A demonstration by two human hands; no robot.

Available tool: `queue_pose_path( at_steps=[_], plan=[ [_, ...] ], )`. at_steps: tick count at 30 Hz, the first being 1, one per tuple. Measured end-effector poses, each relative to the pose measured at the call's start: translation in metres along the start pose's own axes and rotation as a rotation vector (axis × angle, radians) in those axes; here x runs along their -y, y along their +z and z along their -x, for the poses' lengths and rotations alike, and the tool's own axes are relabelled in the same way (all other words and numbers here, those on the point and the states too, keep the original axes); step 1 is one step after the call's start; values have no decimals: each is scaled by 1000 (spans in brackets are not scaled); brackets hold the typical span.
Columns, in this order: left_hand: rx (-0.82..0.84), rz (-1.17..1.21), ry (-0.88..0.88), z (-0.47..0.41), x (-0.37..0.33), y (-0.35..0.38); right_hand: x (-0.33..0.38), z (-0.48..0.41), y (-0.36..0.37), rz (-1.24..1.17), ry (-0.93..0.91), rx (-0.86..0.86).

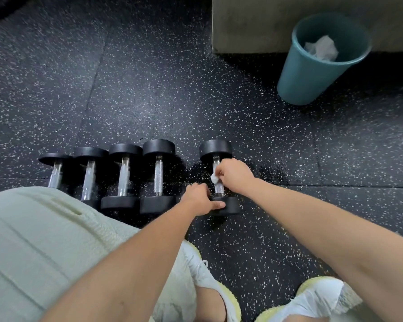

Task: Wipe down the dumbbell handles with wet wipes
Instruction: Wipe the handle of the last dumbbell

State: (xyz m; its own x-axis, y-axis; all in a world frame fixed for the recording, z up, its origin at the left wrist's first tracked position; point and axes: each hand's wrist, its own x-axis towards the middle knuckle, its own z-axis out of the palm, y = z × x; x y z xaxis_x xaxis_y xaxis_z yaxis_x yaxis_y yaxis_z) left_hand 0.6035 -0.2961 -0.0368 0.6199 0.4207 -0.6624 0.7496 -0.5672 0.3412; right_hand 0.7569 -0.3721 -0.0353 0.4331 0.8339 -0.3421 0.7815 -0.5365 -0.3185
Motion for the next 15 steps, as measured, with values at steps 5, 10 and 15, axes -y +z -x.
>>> queue_pose_path(
  at_steps=[5, 10, 15],
  plan=[
    [-16, -4, 37, 4, -2, 0, 13, -18, -7, -26, 90, -171],
    [0, 51, 8, 6, 11, -4, 18, 1, 9, -3, 27, -73],
    [9, 60, 2, 7, 13, -6, 11, 7, -5, 18, -113, 96]
  ],
)
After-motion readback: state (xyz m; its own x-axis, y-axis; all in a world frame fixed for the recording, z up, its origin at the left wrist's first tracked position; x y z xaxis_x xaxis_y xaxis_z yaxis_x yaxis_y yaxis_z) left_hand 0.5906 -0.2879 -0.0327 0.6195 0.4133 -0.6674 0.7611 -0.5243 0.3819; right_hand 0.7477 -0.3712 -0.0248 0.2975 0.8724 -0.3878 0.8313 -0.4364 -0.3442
